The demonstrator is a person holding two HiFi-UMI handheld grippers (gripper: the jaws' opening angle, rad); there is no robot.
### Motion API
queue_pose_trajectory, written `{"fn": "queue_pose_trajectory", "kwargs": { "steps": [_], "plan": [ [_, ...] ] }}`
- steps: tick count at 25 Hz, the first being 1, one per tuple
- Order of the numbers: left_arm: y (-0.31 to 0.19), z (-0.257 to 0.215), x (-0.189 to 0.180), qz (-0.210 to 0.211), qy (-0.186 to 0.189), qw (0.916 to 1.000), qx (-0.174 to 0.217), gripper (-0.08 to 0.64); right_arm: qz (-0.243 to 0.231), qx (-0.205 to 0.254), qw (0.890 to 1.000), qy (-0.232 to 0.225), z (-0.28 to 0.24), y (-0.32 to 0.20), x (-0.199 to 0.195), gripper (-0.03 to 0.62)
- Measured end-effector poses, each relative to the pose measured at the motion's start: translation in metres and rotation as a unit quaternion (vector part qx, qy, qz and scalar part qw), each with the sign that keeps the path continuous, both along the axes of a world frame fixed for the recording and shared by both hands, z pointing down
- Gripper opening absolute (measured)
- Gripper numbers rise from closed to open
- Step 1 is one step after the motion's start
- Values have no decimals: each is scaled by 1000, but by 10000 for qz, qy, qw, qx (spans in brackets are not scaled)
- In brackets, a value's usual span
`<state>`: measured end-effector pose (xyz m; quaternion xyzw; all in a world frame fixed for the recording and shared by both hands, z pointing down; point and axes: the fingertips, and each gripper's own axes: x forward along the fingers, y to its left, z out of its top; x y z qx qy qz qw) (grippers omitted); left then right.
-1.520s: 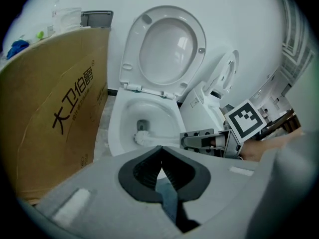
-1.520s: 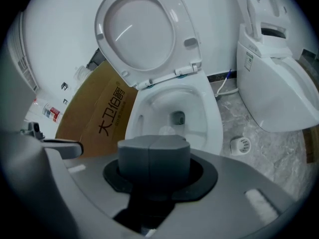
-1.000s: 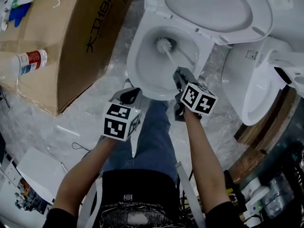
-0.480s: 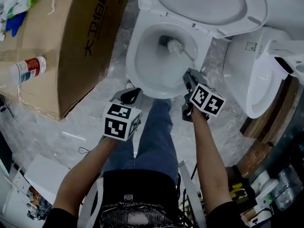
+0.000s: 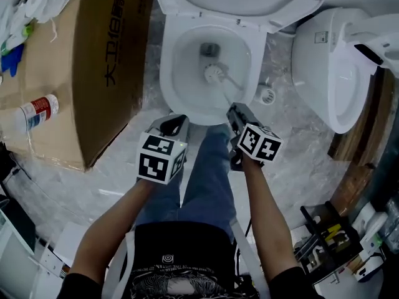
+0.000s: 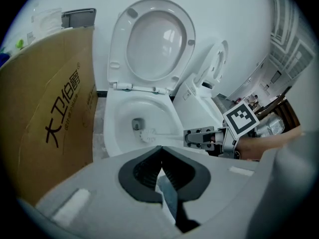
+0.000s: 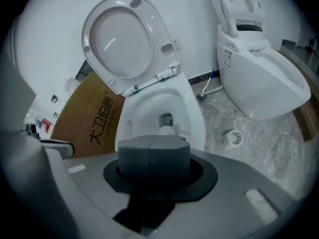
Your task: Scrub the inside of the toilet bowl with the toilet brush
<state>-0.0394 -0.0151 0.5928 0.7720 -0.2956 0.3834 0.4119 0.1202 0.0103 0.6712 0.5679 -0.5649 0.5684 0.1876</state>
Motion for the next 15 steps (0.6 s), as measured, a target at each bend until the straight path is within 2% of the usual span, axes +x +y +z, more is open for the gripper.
{"fn": "queue_pose_trajectory", "kwargs": {
  "steps": [6, 15],
  "plan": [
    [4, 0, -6, 13, -71, 10000, -27, -6, 161, 41, 9995, -265, 4, -4, -25, 150],
    [9, 7, -20, -189, -226, 9995, -124, -6, 90, -56, 9999, 20, 16, -28, -14, 151]
  ]
}}
